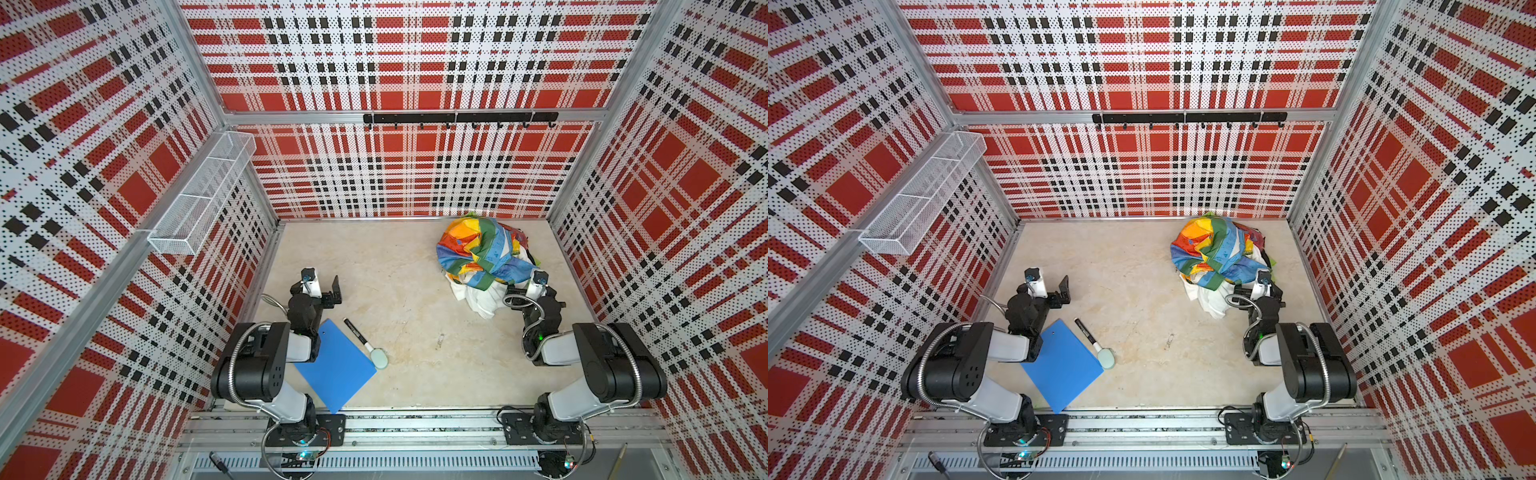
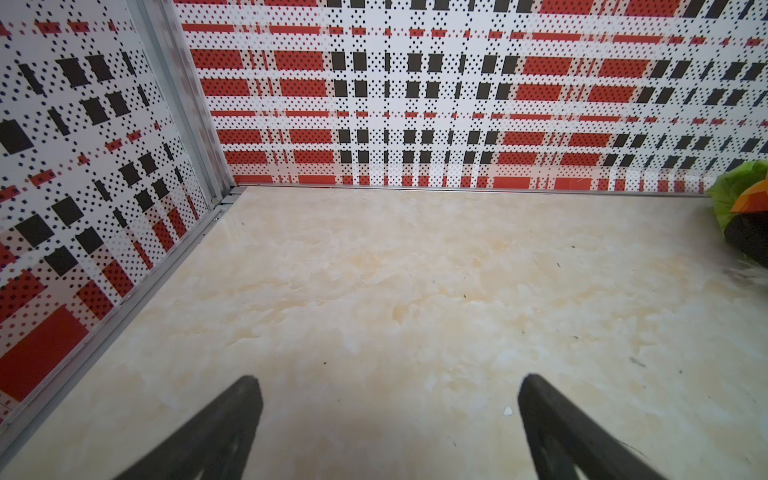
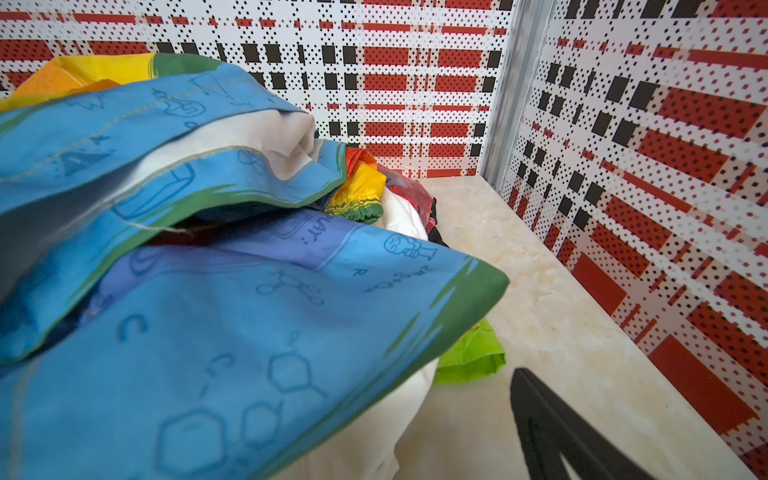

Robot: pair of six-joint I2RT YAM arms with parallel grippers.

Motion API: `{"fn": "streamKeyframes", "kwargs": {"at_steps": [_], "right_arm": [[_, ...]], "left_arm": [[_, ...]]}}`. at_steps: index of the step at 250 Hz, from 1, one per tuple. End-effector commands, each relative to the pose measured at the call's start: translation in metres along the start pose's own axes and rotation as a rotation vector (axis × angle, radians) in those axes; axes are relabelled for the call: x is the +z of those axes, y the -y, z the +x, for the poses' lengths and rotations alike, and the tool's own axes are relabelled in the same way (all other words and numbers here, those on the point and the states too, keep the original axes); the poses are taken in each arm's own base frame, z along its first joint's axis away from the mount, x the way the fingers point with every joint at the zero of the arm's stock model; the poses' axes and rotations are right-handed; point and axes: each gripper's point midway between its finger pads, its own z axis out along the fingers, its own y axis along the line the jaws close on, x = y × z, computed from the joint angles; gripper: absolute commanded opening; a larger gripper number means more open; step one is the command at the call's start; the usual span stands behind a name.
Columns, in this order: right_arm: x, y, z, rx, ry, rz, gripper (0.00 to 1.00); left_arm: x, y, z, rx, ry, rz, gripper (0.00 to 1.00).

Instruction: Pick out a specific cloth from the pile

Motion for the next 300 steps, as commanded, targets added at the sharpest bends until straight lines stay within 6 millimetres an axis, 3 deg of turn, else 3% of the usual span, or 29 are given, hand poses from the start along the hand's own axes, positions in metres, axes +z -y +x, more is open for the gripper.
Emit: {"fn": "streamKeyframes", "kwargs": {"at_steps": [1, 131, 178, 259, 300], "right_arm": [[0.003, -0.002, -0.018, 0.004, 0.064, -0.007, 1.0], [0.003, -0.003, -0.018, 0.003, 0.064, -0.013, 1.0], [-0.007, -0.004, -0.023, 0.01, 0.107, -0.025, 1.0], [-0.02, 0.011, -0.05, 0.044, 0.112, 0.046, 1.0], [-0.019, 0.012, -0.072, 0.104, 0.057, 0.052, 1.0]], "left_arm": [[0.001, -0.001, -0.008, -0.004, 0.028, -0.004, 0.99], [0.001, -0.001, -0.007, -0.007, 0.026, -0.001, 0.99], [-0.011, 0.0, -0.011, -0.003, 0.075, 0.001, 0.99], [-0.018, 0.017, -0.036, 0.085, 0.057, -0.04, 0.99], [-0.023, 0.043, -0.071, 0.035, 0.058, 0.032, 0.99]]}}
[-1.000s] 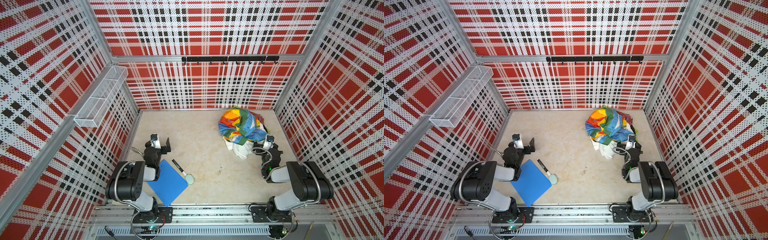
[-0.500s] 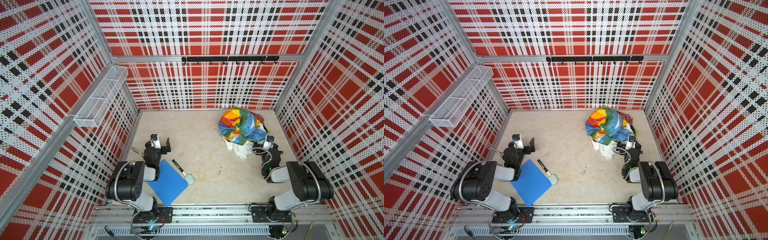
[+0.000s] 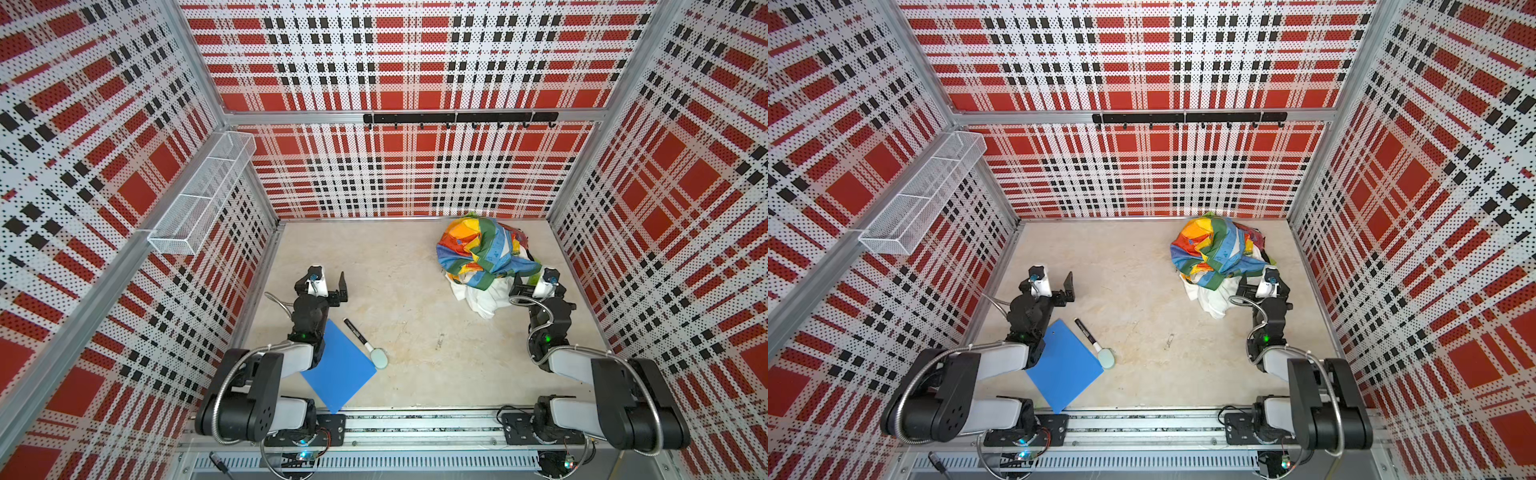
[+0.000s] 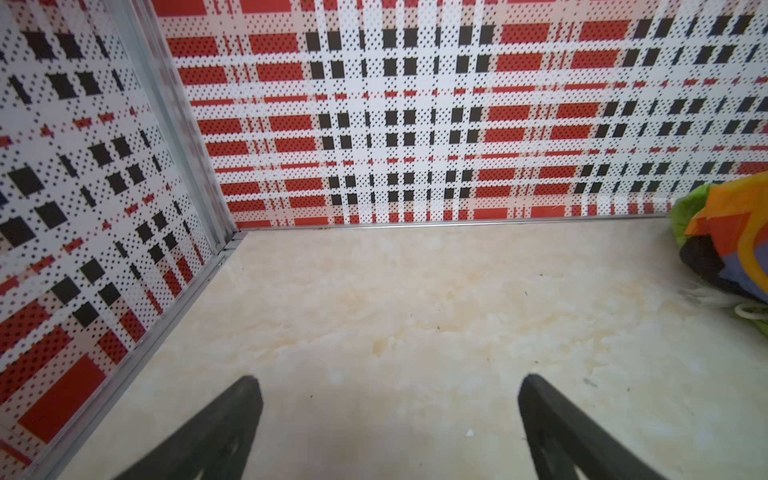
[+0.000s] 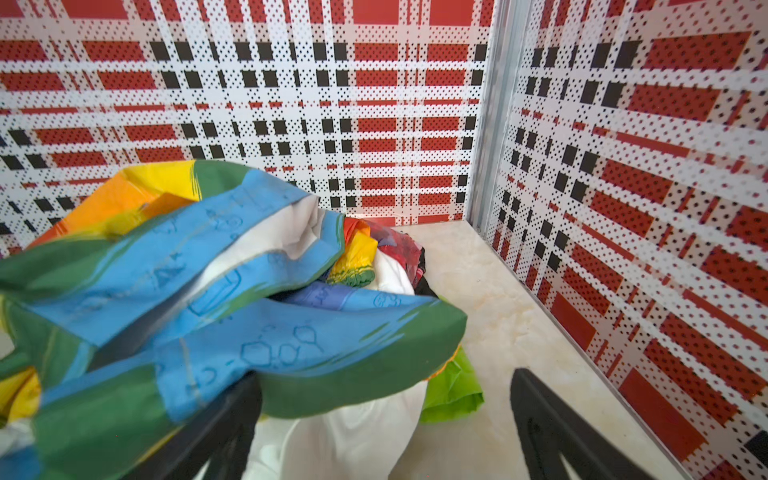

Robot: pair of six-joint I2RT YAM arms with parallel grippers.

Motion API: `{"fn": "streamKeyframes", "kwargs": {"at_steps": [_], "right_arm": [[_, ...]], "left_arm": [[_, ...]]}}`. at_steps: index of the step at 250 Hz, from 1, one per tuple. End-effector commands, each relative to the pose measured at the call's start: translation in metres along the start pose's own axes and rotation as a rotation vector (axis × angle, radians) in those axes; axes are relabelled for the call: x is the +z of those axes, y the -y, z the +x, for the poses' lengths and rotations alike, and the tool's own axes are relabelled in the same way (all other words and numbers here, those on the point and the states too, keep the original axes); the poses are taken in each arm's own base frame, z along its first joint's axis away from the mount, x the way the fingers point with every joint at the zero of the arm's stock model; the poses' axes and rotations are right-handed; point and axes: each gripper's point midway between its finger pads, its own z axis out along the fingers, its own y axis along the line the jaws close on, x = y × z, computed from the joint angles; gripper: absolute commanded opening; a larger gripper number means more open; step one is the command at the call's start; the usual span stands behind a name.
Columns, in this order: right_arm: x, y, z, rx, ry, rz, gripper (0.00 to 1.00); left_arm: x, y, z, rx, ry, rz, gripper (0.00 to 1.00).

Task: Pick out a specific cloth from the pile
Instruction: 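Reach the right gripper into the rainbow cloth pile while the left arm lifts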

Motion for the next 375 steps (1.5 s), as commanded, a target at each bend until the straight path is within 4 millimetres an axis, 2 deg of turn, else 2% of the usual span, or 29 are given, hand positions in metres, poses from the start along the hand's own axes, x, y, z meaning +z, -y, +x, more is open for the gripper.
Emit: {"fn": "streamKeyframes", "kwargs": {"at_steps": [1, 42, 48, 70, 93, 110, 148, 174, 195, 227, 265, 309, 359, 375], "right_arm": [[0.004, 0.001, -0.013, 0.056, -0.045, 0.024, 1.0], [0.002, -0.005, -0.041, 0.158, -0.063, 0.001, 1.0], [0.002, -0.006, -0.043, 0.172, -0.072, 0.0, 1.0], [0.004, -0.011, -0.052, 0.215, -0.113, 0.008, 1.0], [0.008, -0.018, -0.06, 0.224, -0.155, 0.007, 1.0], [0.012, -0.034, -0.064, 0.241, -0.185, -0.064, 1.0], [0.014, -0.06, -0.068, 0.263, -0.252, -0.184, 1.0], [0.008, -0.073, -0.065, 0.249, -0.282, -0.221, 1.0], [0.003, -0.084, -0.046, 0.191, -0.36, -0.198, 1.0], [-0.015, -0.108, -0.025, 0.123, -0.402, -0.204, 1.0], [-0.018, -0.109, -0.008, 0.129, -0.435, -0.206, 1.0], [0.002, -0.1, 0.0, 0.03, -0.475, -0.111, 1.0], [0.047, -0.092, 0.015, 0.041, -0.535, -0.083, 1.0], [0.06, -0.099, 0.023, 0.037, -0.564, -0.112, 1.0]], "left_arm": [[0.0, 0.009, -0.021, -0.028, -0.024, 0.022, 0.99], [-0.007, 0.035, -0.068, -0.15, 0.009, 0.126, 0.99], [-0.01, 0.051, -0.074, -0.162, 0.004, 0.172, 0.99], [-0.015, 0.071, -0.087, -0.23, -0.038, 0.228, 0.99], [-0.021, 0.095, -0.088, -0.303, -0.1, 0.307, 0.99], [-0.028, 0.114, -0.084, -0.348, -0.138, 0.384, 0.99], [-0.037, 0.137, -0.073, -0.439, -0.229, 0.471, 0.99], [-0.039, 0.137, -0.068, -0.459, -0.251, 0.468, 0.99], [-0.037, 0.131, -0.06, -0.47, -0.267, 0.434, 0.99], [-0.036, 0.123, -0.058, -0.53, -0.282, 0.443, 0.99], [-0.036, 0.12, -0.058, -0.532, -0.282, 0.447, 0.99], [-0.04, 0.125, -0.056, -0.543, -0.298, 0.472, 0.99], [-0.043, 0.129, -0.054, -0.533, -0.3, 0.481, 0.99], [-0.043, 0.131, -0.054, -0.531, -0.302, 0.481, 0.99]]}}
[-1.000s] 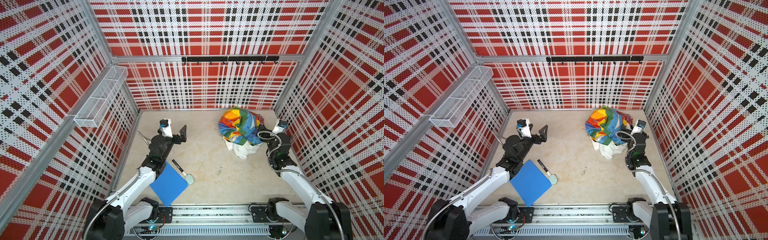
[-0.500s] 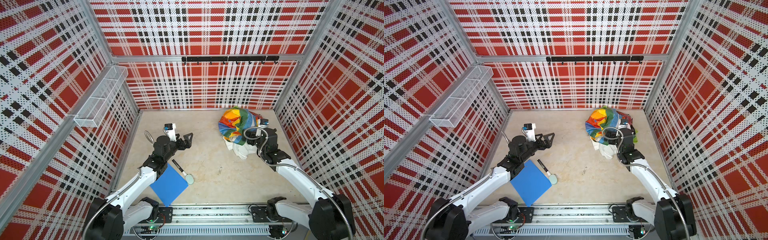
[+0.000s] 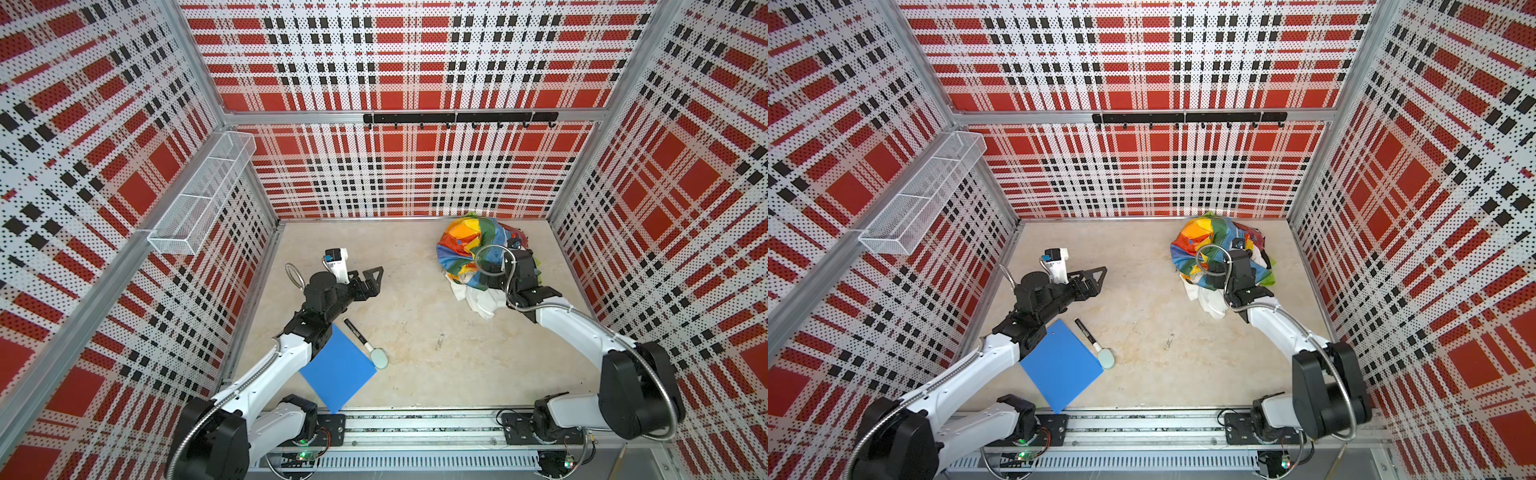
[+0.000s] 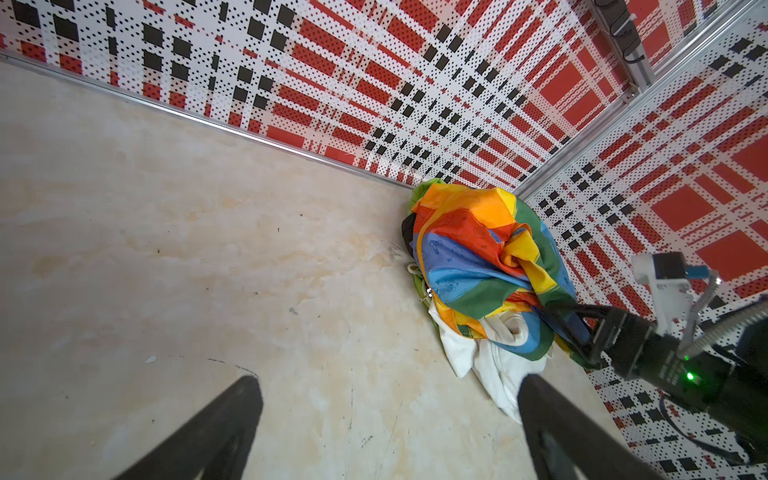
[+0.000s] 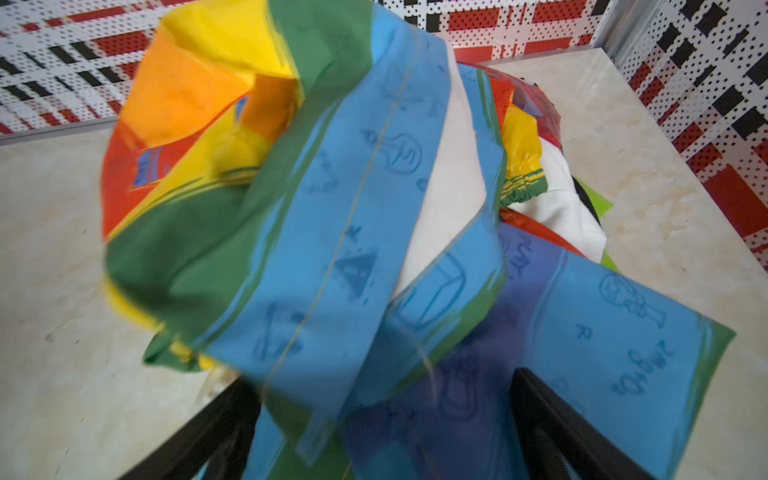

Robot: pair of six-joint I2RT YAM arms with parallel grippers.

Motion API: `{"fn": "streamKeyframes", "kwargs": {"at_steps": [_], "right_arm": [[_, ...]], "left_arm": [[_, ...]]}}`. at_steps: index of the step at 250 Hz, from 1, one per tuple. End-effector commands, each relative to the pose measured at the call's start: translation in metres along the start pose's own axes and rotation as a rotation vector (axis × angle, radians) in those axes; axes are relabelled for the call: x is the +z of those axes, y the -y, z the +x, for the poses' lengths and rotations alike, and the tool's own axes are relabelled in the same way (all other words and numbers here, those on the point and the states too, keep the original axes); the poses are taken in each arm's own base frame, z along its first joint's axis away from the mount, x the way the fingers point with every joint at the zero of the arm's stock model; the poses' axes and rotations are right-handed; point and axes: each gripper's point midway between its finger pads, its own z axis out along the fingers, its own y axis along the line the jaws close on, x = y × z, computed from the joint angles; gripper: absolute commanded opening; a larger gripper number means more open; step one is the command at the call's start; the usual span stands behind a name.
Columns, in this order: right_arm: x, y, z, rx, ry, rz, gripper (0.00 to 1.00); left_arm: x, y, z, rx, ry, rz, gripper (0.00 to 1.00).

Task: Pick out a specific cloth from the pile
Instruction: 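Reach the right gripper into the rainbow cloth pile while the left arm lifts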

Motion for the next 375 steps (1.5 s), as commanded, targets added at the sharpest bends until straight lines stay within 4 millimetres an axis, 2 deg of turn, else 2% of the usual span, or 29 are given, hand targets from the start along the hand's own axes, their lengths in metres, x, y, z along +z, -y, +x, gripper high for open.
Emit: {"fn": "streamKeyframes", "kwargs": {"at_steps": [1, 7, 29, 50, 75, 92, 140, 155, 174, 196, 212, 272, 302, 335, 352, 375], "right_arm": [[0.022, -0.003, -0.02, -0.007, 0.013, -0.022, 1.0], [0.028, -0.004, -0.02, -0.008, 0.004, -0.021, 0.96], [0.047, -0.007, -0.017, -0.018, -0.027, -0.019, 0.63], [0.055, -0.009, -0.023, -0.027, -0.019, -0.014, 0.36], [0.051, -0.003, -0.045, -0.022, 0.023, 0.015, 0.1], [0.043, 0.002, -0.068, -0.009, 0.072, 0.026, 0.0], [0.02, 0.021, -0.144, 0.03, 0.196, 0.046, 0.0], [0.021, 0.03, -0.158, 0.046, 0.204, 0.063, 0.0], [0.03, 0.044, -0.165, 0.072, 0.197, 0.093, 0.0], [0.048, 0.061, -0.157, 0.113, 0.157, 0.128, 0.0], [0.064, 0.068, -0.144, 0.127, 0.118, 0.141, 0.0], [0.133, 0.06, -0.064, 0.123, -0.094, 0.098, 0.05], [0.151, 0.055, -0.037, 0.145, -0.145, 0.064, 0.13], [0.159, 0.055, -0.025, 0.157, -0.167, 0.061, 0.24], [0.156, 0.053, -0.029, 0.159, -0.155, 0.052, 0.28], [0.142, 0.052, -0.044, 0.162, -0.108, 0.042, 0.35]], "left_arm": [[-0.003, 0.006, 0.003, 0.002, -0.003, 0.018, 0.99], [-0.003, 0.007, 0.003, 0.003, -0.004, 0.021, 0.99], [-0.004, 0.011, 0.006, 0.015, -0.006, 0.029, 0.99], [-0.005, 0.013, 0.007, 0.026, -0.006, 0.032, 1.0], [-0.007, 0.015, 0.008, 0.028, -0.004, 0.037, 0.99], [-0.008, 0.016, 0.008, 0.029, -0.003, 0.042, 0.99], [-0.008, 0.028, 0.004, 0.051, 0.001, 0.071, 0.99], [-0.006, 0.032, 0.004, 0.059, -0.003, 0.073, 0.99], [-0.004, 0.037, 0.005, 0.071, -0.009, 0.075, 0.99], [-0.002, 0.041, 0.007, 0.08, -0.013, 0.074, 0.99], [0.0, 0.042, 0.01, 0.084, -0.02, 0.074, 0.99], [0.009, 0.047, 0.019, 0.1, -0.05, 0.073, 0.99], [0.012, 0.051, 0.025, 0.111, -0.063, 0.075, 0.99], [0.014, 0.049, 0.03, 0.097, -0.077, 0.07, 0.99], [0.015, 0.048, 0.032, 0.09, -0.081, 0.072, 0.99], [0.012, 0.049, 0.031, 0.08, -0.075, 0.078, 0.99]]}}
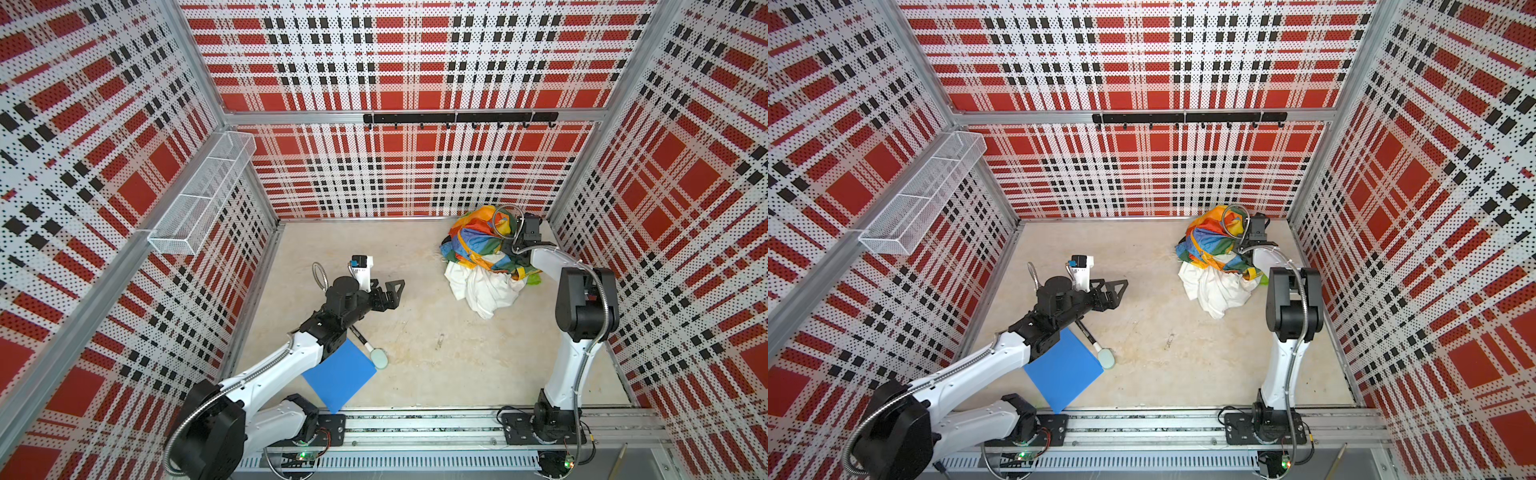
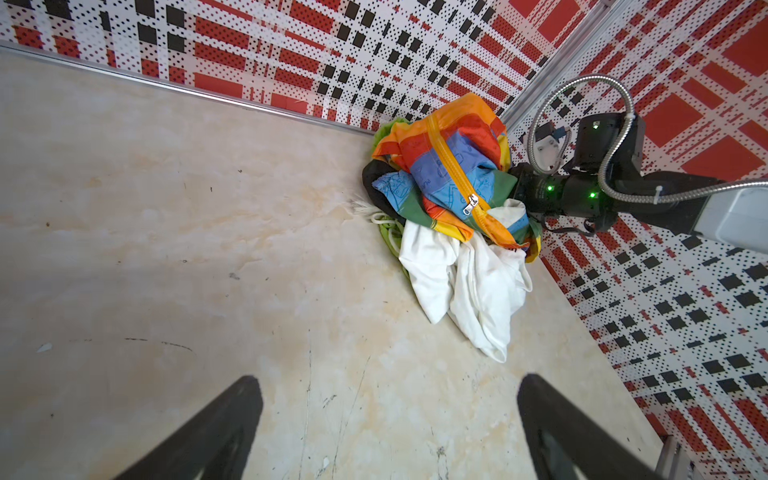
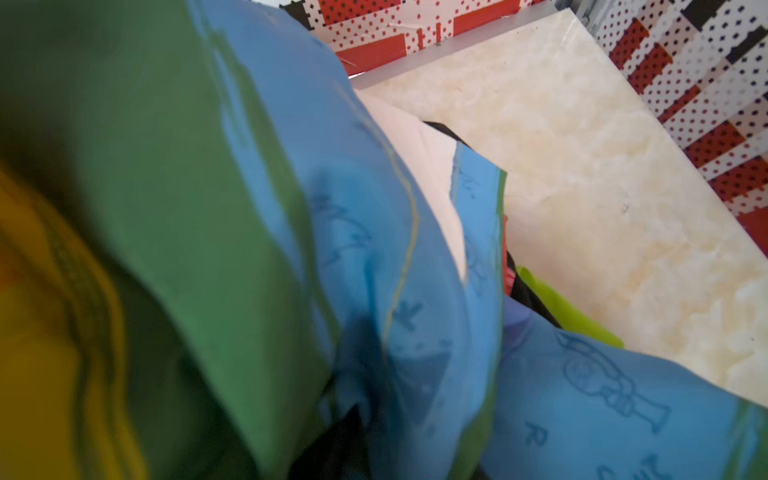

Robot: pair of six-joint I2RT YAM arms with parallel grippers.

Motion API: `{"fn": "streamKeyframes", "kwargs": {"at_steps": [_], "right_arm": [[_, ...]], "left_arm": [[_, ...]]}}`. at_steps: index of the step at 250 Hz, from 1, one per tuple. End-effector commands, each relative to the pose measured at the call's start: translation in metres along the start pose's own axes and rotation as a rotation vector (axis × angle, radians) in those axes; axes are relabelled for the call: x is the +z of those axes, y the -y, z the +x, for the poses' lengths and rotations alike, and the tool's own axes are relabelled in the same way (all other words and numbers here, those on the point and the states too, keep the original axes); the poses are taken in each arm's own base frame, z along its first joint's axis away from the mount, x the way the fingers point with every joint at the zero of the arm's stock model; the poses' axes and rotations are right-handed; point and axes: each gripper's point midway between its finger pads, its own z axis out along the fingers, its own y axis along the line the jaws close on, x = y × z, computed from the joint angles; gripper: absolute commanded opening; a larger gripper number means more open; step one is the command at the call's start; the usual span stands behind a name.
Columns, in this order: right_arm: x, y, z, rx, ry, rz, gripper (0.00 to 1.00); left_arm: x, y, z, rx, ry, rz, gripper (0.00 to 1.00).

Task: Pick out a specific cloth from the pile
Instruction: 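Reach the right gripper into the rainbow cloth pile while the left arm lifts, then lower the right gripper onto the white T-shirt under the rainbow cloth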

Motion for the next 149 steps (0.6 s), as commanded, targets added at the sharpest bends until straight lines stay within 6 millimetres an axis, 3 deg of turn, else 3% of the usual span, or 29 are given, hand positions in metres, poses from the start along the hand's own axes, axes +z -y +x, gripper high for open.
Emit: {"fn": "streamKeyframes", "kwargs": {"at_steps": [1, 26, 73, 110, 149], "right_arm": [[-0.01, -0.012, 0.002, 0.006, 0.007, -0.06, 0.35], [-0.03, -0.013, -0.01, 0.01, 0.055, -0.072, 0.47], [-0.081, -0.008, -0.031, 0.013, 0.165, -0.08, 0.81], [-0.13, -0.007, -0.036, 0.004, 0.253, -0.101, 0.87], [-0.18, -0.02, -0.022, -0.036, 0.325, -0.144, 0.94]], "left_arm": [[-0.002, 0.007, -0.012, -0.004, 0.039, 0.015, 0.99], [-0.005, 0.003, -0.013, -0.013, 0.057, 0.003, 0.99], [-0.013, 0.0, -0.018, -0.025, 0.099, 0.015, 0.99], [-0.017, -0.003, -0.022, -0.032, 0.108, 0.022, 0.99], [-0.019, -0.004, -0.022, -0.049, 0.103, 0.037, 0.99]]}}
